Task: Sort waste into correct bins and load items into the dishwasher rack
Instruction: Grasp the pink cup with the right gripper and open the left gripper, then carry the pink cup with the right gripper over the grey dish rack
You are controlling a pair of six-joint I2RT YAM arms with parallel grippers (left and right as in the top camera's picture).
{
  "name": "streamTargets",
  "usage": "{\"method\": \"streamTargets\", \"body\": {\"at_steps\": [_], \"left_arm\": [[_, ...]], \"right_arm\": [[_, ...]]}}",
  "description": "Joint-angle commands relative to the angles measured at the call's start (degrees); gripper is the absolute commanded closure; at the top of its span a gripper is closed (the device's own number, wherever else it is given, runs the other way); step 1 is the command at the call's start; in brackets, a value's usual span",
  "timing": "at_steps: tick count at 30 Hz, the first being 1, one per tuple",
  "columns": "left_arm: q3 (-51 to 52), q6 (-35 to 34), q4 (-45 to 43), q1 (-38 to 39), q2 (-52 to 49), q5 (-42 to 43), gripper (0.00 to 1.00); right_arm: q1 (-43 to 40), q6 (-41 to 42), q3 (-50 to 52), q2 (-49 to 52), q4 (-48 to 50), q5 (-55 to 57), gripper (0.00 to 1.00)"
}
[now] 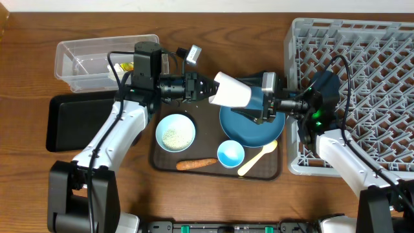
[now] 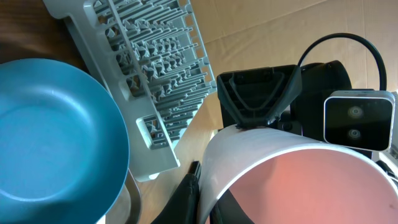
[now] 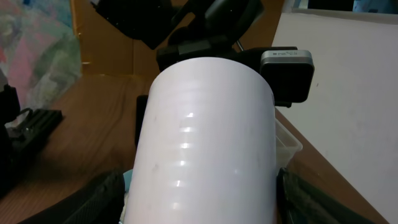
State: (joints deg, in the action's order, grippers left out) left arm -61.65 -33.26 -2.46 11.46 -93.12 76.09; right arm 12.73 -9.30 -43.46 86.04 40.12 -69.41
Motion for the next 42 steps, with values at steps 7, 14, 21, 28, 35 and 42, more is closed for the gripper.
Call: {"method": "streamTargets", "body": {"at_steps": [7,14,21,28,35,42], "left_arm": [[-0.52,-0.5,-1.4,-0.02,-0.66,0.26,0.92],[-0.52,-0.5,-1.55,-0.02,-0.66,0.44,0.92],[-0.52,-0.5,-1.55,-0.02,-0.66,0.44,0.91],[-0.52,0.55,-1.57,-0.11,-0.66,0.31,0.77],[-0.52,4.48,-1.2,-1.25,-0.66,-8.61,0.77],[-0.52,7.85,6.14,-5.38,-0.63,-26.73,0.78]], "right_arm": [[0.48,-0.2,-0.76,0.24,0.13,0.59,0.27],[0.48,-0.2,-0.76,0.24,0.15,0.61,0.36],[0.48,-0.2,-0.76,0.24,0.15,1.42,0.53],[0.42,-0.17,-0.76,0.24,0.13,1.9,0.52],[0.39,6.34,-0.76,0.24,-1.42,10.43,0.75],[-1.2,8.96,-0.79,0.22,-7.28,19.19,0.93]]}}
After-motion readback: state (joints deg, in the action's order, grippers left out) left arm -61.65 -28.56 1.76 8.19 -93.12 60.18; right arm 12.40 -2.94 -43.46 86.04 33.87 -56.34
